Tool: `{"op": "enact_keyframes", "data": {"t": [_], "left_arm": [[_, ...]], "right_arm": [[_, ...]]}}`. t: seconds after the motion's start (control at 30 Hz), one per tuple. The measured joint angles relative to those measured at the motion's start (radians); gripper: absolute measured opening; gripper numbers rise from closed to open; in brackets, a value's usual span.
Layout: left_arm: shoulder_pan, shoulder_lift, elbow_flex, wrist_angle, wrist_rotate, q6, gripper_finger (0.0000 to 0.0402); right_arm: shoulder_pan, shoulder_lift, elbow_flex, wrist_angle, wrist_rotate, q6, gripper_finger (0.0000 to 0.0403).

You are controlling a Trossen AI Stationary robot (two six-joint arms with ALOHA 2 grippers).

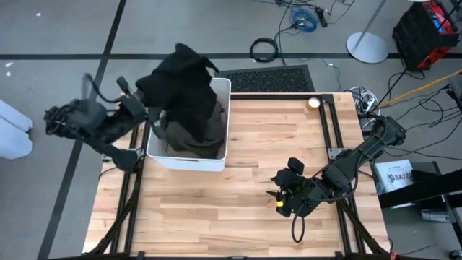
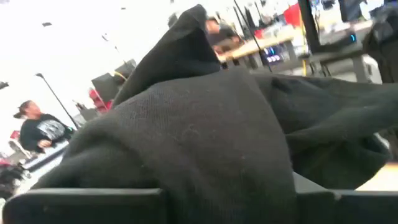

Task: Sort clothes
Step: Put the black shirt into the white laundry bin

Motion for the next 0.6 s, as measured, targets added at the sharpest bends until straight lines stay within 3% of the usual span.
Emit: {"op": "enact_keyframes", "data": {"t": [0.17, 0.33, 0.6], "left_arm": [[0.115, -0.006, -0.010, -0.238, 0.139, -0.248, 0.0091], [0.204, 0.019, -0.073, -0.283, 0.309, -0.367, 0.0091], [0.309, 0.045, -0.251, -0.297, 0.362, -0.460, 0.0091]], "right_arm": [[-0.001, 0.000, 0.000, 0.000, 0.004, -0.004, 0.0212], [-0.002, 0.000, 0.000, 0.001, 0.010, -0.004, 0.0212], [-0.003, 0.000, 0.000, 0.001, 0.024, -0.005, 0.0212]]}}
